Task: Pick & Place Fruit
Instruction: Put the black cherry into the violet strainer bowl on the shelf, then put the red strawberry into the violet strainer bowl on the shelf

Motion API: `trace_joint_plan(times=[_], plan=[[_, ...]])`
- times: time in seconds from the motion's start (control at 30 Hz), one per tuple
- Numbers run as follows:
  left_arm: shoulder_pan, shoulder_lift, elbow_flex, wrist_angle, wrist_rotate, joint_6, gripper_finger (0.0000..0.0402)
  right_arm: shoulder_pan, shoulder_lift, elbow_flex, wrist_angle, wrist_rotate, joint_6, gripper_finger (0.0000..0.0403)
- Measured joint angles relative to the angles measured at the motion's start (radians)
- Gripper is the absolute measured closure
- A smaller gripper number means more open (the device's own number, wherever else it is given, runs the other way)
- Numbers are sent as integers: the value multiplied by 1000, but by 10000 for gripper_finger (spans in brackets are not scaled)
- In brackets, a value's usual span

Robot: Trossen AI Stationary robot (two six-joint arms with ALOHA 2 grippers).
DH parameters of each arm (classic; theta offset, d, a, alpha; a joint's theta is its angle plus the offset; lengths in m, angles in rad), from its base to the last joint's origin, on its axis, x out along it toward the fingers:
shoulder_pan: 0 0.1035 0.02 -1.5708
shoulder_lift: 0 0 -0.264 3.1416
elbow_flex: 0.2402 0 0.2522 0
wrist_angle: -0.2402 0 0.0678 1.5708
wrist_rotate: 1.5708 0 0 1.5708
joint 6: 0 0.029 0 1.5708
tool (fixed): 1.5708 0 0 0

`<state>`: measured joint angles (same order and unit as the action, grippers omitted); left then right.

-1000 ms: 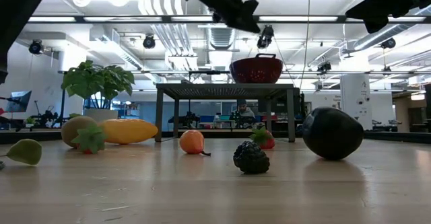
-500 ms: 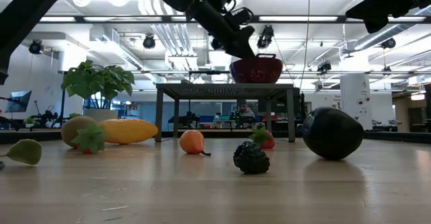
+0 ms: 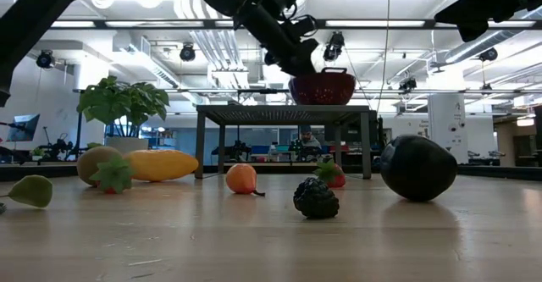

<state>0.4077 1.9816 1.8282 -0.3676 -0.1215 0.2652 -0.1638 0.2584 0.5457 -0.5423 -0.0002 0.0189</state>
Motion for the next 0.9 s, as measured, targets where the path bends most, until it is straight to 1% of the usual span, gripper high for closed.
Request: trace_joint_plan(times=[0.37,0.73,0.9], plan=[[0,0,0,-9,0,15,261,0,0,0,0,0,0,394],[-1,-1,0,-13,0,27,236,0,0,0,0,0,0,394],[-5,-20,30,-64,-10,52,236,0,0,0,0,0,0,394]])
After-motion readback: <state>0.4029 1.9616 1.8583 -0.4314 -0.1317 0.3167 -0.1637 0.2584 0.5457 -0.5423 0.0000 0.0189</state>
